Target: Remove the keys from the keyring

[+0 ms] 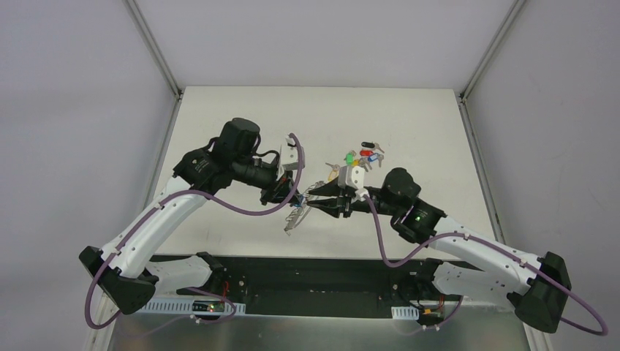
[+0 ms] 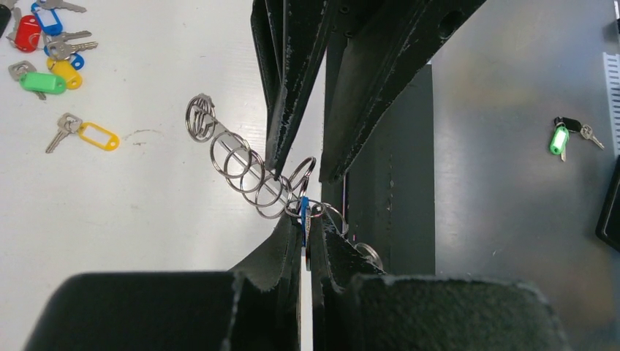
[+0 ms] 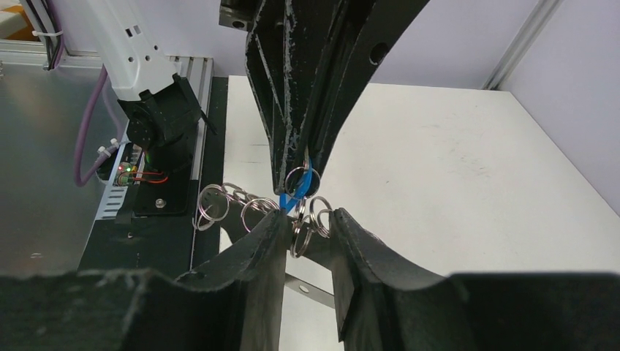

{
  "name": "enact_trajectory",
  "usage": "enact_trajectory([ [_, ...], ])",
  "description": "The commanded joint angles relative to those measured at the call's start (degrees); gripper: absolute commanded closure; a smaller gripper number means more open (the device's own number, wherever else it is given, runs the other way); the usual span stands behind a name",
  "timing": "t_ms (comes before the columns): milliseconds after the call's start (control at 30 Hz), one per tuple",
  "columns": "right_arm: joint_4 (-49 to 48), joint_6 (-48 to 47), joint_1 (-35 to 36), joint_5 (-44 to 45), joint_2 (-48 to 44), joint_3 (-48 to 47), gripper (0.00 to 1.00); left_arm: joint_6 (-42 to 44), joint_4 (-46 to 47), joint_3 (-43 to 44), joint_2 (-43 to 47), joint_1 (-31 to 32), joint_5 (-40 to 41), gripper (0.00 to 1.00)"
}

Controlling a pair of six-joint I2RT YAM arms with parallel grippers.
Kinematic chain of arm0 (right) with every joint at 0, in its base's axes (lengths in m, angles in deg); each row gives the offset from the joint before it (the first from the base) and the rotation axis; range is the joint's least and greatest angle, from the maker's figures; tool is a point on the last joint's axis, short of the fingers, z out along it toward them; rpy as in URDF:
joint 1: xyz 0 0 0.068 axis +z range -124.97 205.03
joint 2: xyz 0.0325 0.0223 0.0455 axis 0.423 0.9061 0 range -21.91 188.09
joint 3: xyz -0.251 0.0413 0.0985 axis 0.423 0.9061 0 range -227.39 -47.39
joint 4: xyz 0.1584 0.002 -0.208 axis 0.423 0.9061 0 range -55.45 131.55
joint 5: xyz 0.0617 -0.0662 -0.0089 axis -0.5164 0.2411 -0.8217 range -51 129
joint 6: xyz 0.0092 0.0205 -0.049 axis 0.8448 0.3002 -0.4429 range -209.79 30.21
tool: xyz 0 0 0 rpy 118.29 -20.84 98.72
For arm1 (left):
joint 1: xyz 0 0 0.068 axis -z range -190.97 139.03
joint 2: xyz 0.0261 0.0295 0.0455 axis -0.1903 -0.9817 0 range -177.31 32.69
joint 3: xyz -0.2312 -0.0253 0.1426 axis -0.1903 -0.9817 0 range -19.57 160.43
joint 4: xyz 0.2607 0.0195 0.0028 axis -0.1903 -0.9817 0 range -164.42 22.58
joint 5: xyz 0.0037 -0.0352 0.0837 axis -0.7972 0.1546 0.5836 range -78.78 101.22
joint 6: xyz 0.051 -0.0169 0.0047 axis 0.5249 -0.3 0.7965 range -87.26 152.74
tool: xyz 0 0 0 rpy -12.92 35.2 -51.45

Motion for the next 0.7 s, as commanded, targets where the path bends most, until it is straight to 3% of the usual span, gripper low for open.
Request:
enact_trajectory([
  [0,-1.4,0.5,0.7,-1.9,0.1,-3.0,0.66,1.6,0.6,2.8,-0.1,0.8,-0.6,1.0],
  [167,-3.7,1.2,1.1,-1.7,2.8,-3.2,0.68,2.1,0.6,2.8,0.0,0.9,-0.2,1.0],
  [400,-3.7,1.1,1.4,-0.8,3.3,-3.2,1.0,2.2,0.5,2.6,0.5,0.9,0.5,1.0],
  [667,-0.8,-0.2,1.5,1.5,-1.3,-1.0,1.0,3.4,-0.6,2.1,0.9,0.9,5.1,1.0],
])
